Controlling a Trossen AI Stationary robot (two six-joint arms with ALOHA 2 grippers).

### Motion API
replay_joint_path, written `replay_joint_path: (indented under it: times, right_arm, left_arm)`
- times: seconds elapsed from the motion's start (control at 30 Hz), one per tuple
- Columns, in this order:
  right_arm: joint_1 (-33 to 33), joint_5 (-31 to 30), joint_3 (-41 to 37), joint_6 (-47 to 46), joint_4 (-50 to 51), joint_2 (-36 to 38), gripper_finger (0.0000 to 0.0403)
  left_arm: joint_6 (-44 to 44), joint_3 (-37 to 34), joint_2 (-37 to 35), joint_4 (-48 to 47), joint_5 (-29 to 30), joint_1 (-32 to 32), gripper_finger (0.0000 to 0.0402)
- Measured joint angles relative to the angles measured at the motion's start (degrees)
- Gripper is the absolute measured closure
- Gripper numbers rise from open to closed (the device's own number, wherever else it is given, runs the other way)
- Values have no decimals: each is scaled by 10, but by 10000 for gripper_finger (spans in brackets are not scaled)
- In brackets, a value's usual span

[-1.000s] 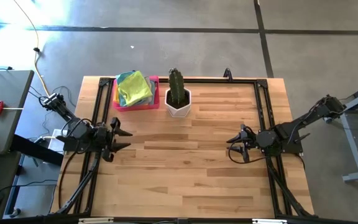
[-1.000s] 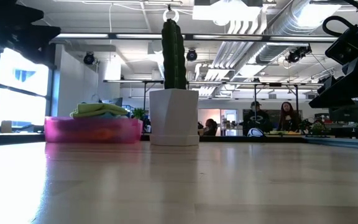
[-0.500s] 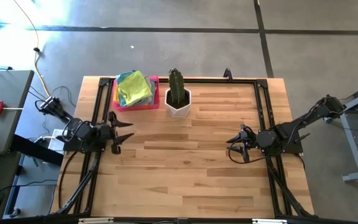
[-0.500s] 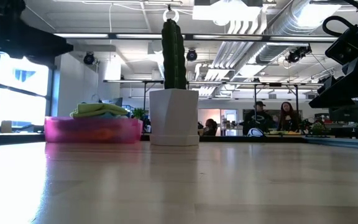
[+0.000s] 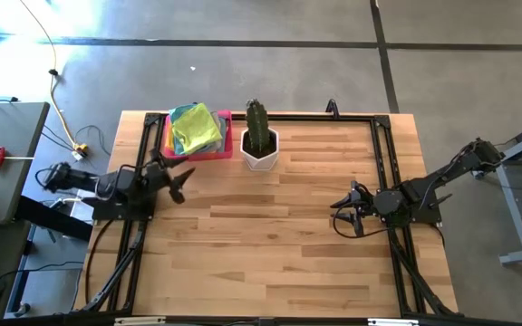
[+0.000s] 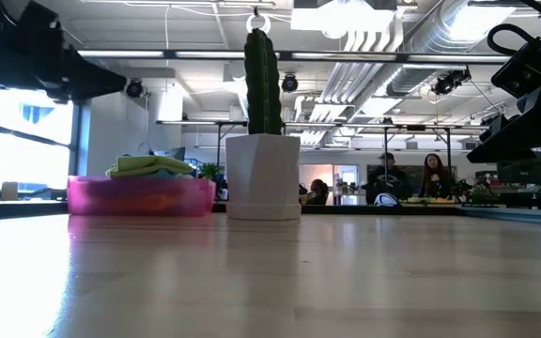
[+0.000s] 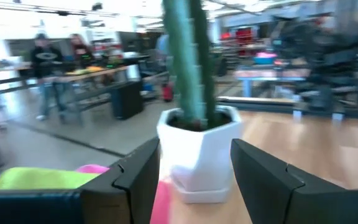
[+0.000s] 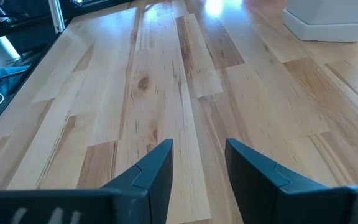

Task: Fold microfiber towels
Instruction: Return to Home Position

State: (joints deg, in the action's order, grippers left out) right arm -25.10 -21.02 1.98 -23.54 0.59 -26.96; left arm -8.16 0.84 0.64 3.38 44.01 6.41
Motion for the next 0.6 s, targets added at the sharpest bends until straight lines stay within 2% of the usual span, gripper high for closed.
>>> replay_joint_path:
  times: [0.6]
  right_arm:
    - [0, 0, 0, 0, 0, 0, 265]
  left_arm:
    - [0, 0, 0, 0, 1, -235, 213]
